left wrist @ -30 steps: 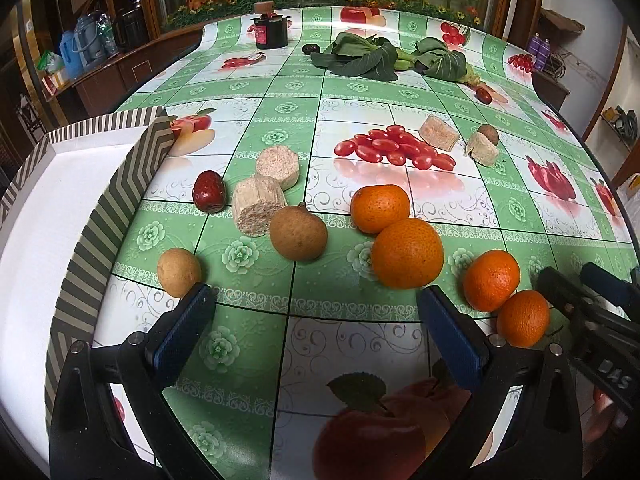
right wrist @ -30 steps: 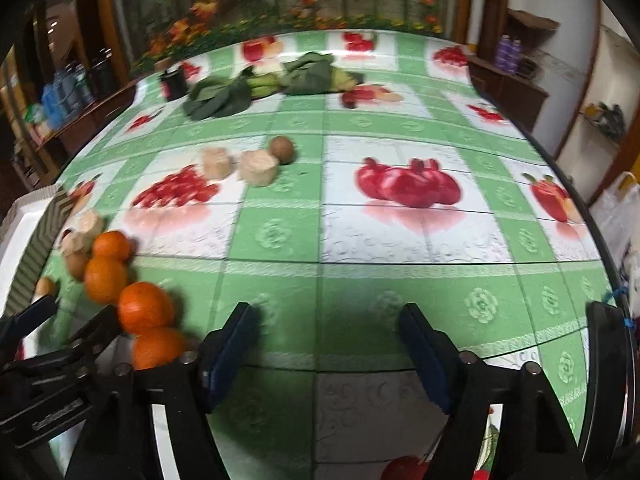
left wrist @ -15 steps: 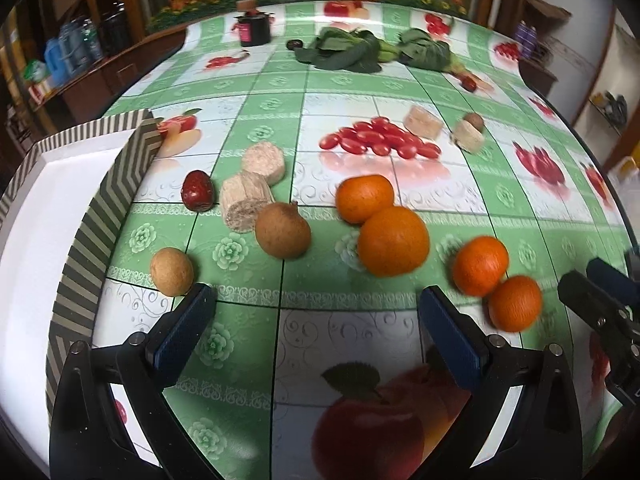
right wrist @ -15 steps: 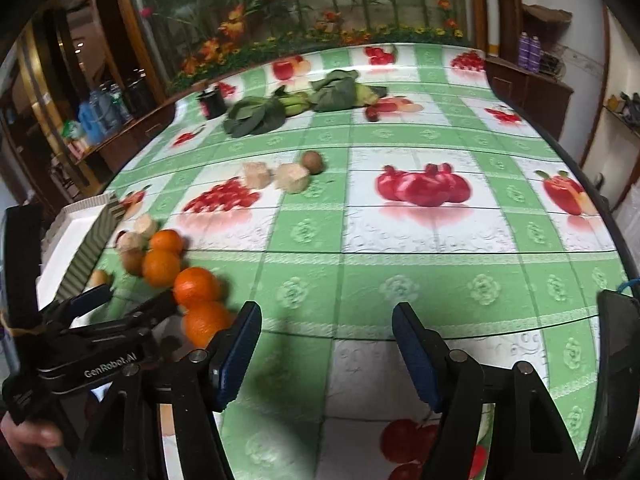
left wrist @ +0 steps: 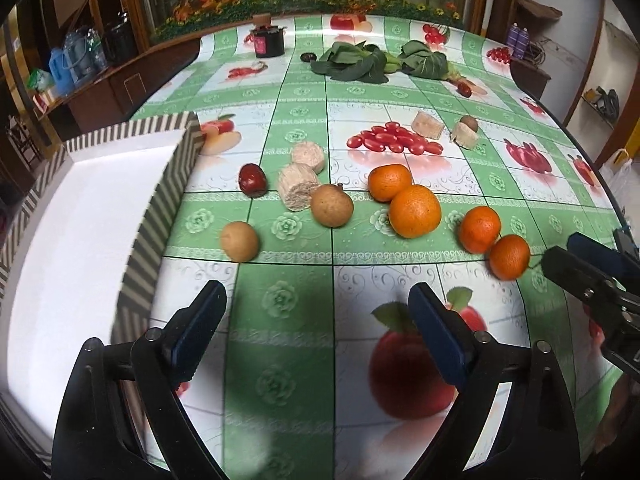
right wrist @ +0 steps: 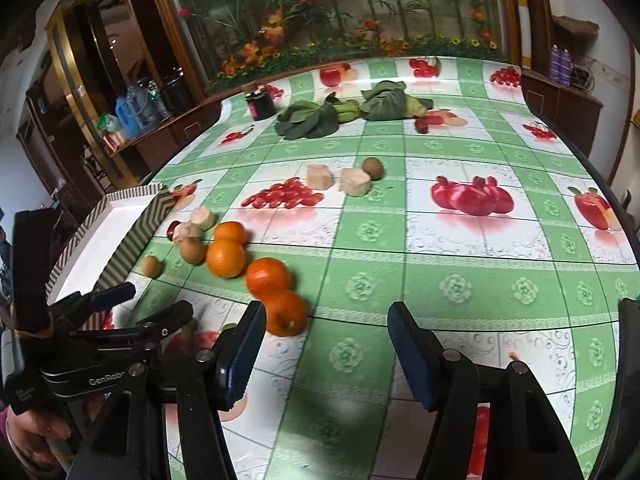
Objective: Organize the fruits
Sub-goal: 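Grasp a brown kiwi with the left gripper while the right gripper grasps an orange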
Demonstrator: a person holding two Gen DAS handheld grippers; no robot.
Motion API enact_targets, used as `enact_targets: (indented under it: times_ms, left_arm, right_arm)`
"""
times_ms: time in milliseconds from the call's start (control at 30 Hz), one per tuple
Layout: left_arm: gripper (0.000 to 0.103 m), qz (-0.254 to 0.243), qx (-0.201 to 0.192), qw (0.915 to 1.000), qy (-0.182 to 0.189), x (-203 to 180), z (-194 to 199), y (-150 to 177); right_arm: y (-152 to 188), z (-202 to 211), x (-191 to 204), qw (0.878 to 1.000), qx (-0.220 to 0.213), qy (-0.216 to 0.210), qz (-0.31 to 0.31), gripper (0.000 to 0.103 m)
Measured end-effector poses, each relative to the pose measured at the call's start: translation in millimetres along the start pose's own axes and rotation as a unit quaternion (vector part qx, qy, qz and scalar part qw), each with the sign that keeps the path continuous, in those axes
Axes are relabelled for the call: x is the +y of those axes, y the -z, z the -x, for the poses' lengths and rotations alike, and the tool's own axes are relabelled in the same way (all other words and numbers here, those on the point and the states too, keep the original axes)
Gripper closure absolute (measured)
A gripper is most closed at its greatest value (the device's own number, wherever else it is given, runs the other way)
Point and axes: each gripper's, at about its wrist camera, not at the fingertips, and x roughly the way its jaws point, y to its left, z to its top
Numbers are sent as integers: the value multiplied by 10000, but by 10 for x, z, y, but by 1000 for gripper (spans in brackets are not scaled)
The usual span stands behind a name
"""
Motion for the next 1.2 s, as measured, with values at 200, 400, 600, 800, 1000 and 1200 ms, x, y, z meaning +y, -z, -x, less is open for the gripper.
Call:
enact_targets:
  times_ms: [200,400,600,800,1000,1200]
  left_arm:
    - [9,-131,-56,9998,146,13,85,40]
    - [9,-117,-61,9996,233,43,121,62]
    - [9,-17,5,9993,371,152,149,90]
    - [9,86,76,9988,474,298,184,122]
    - [9,104,63,9985,526,364,197,90]
    - [9,104,91,9985,539,417,175,18]
  right_arm:
    - [38,-11,119,9997,68,-162,186,41]
    - [77,-41,180,9990,166,-274,316,48]
    - [76,-50,176,9988,196,-313,323,48]
    - [86,-111,189,9977,335,-447,380,52]
    - [46,-206,252,9971,433,-219,588,53]
    - [-20,-356,277,9959,580,-92,681,57]
